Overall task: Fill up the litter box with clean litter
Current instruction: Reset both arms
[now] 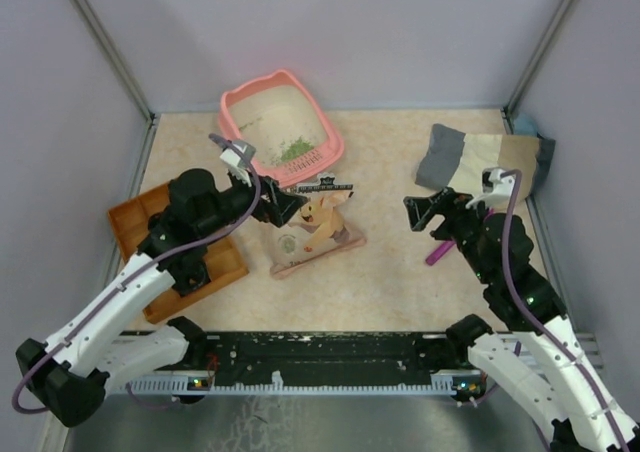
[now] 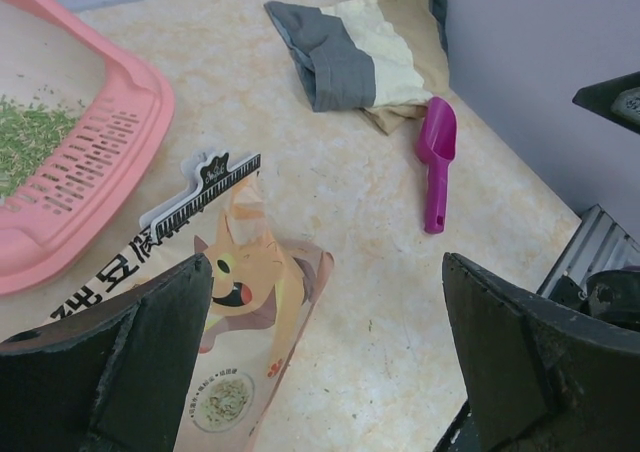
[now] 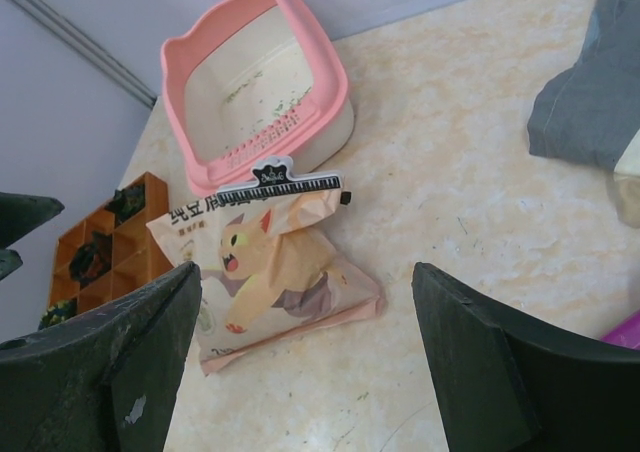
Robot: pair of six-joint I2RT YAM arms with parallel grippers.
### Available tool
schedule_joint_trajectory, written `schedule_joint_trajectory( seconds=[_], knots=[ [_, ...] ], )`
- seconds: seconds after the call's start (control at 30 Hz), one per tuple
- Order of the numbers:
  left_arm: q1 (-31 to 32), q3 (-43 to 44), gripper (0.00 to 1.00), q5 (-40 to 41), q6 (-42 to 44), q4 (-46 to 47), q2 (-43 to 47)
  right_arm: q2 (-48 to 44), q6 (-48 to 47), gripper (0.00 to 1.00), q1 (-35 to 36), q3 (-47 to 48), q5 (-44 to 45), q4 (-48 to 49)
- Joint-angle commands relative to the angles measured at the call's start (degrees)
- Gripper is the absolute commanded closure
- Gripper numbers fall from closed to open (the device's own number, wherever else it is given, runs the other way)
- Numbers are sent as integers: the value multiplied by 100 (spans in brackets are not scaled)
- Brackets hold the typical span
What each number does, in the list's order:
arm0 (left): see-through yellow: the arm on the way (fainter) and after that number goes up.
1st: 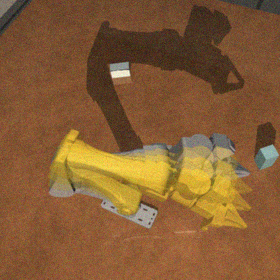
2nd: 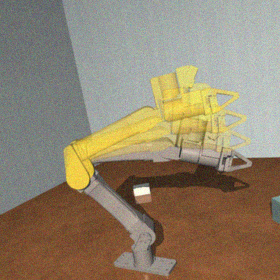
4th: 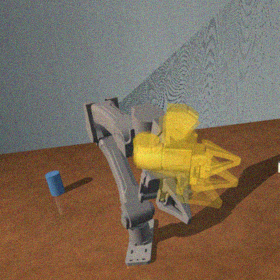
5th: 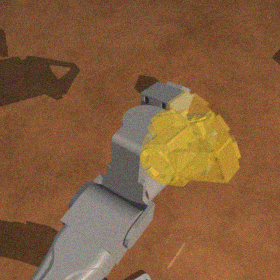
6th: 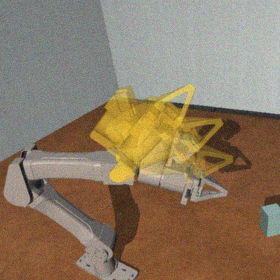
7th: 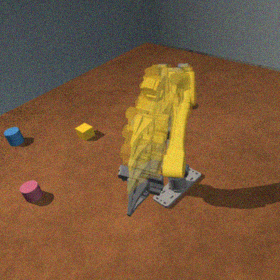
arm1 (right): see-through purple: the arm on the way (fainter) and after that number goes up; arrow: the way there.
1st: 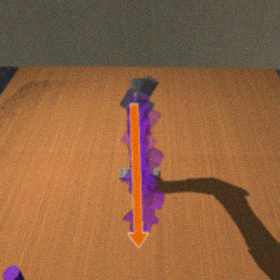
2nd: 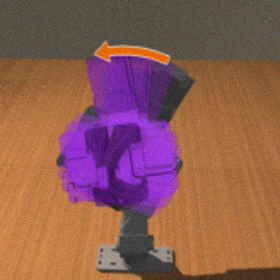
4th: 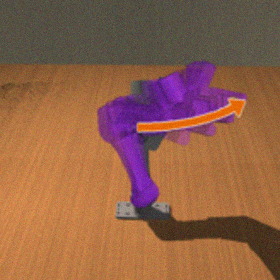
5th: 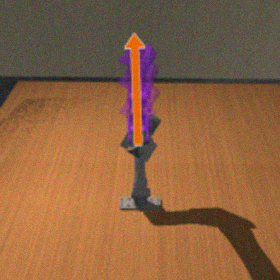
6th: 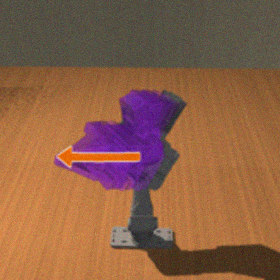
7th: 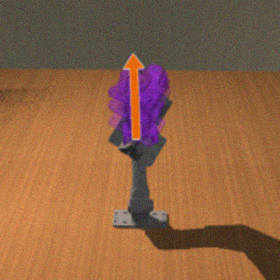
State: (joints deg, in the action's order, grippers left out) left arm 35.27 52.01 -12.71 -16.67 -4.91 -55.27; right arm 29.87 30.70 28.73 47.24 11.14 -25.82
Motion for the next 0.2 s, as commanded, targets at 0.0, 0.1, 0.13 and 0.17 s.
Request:
schedule_joint_trajectory(
  seconds=[0.0,0.1,0.13,0.17],
  knots=[
    [33,37,0,88,-12,184,227,-110,77,15,-4,28,89,236],
    [33,31,0,129,6,159,286,-142,81,15,-7,15,105,235],
    [33,29,0,134,7,156,310,-155,87,15,-8,6,110,226],
    [34,29,0,136,2,155,322,-153,86,15,-8,9,116,207]
  ],
)
